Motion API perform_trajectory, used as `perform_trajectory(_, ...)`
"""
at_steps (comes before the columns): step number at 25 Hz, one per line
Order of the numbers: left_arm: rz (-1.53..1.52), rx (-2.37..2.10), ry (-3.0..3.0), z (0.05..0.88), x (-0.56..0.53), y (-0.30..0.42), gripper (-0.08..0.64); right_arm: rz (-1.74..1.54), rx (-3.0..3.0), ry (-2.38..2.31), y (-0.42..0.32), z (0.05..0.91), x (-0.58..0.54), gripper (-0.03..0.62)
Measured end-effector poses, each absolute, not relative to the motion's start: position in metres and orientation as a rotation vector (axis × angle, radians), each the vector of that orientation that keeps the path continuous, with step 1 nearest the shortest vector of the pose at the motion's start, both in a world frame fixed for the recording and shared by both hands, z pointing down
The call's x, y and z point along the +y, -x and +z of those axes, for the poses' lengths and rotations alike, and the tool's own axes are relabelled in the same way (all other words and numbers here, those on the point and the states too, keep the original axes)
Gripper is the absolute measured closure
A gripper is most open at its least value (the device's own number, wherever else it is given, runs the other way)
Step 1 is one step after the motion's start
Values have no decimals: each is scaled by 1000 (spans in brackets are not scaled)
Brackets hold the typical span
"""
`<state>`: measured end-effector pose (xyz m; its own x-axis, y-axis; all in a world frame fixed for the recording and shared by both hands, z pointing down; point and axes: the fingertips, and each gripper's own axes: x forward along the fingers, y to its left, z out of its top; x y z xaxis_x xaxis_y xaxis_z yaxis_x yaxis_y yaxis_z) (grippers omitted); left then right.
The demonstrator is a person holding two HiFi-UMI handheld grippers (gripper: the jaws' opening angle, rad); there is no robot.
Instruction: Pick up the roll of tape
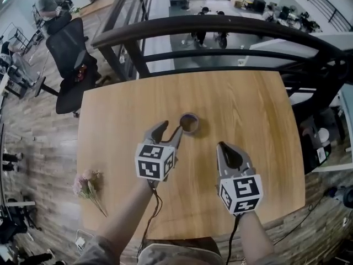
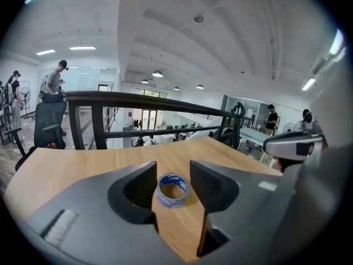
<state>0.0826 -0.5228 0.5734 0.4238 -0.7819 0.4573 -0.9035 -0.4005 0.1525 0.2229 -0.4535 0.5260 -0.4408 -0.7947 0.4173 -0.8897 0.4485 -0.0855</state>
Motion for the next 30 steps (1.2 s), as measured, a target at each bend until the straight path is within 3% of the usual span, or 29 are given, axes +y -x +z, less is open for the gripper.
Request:
perform_trajectory(17, 582, -1325, -2081, 698, -571, -97, 377, 539, -2324, -1439, -233, 597, -471, 577)
perform_trajectory(26, 560, -1329, -1976, 712, -574, -93, 422, 577, -2318, -1440, -236, 598, -463, 577)
perform_trajectory(30, 611, -1336, -1966, 714, -563, -88, 506, 578, -2321, -1436, -235, 595, -459, 577)
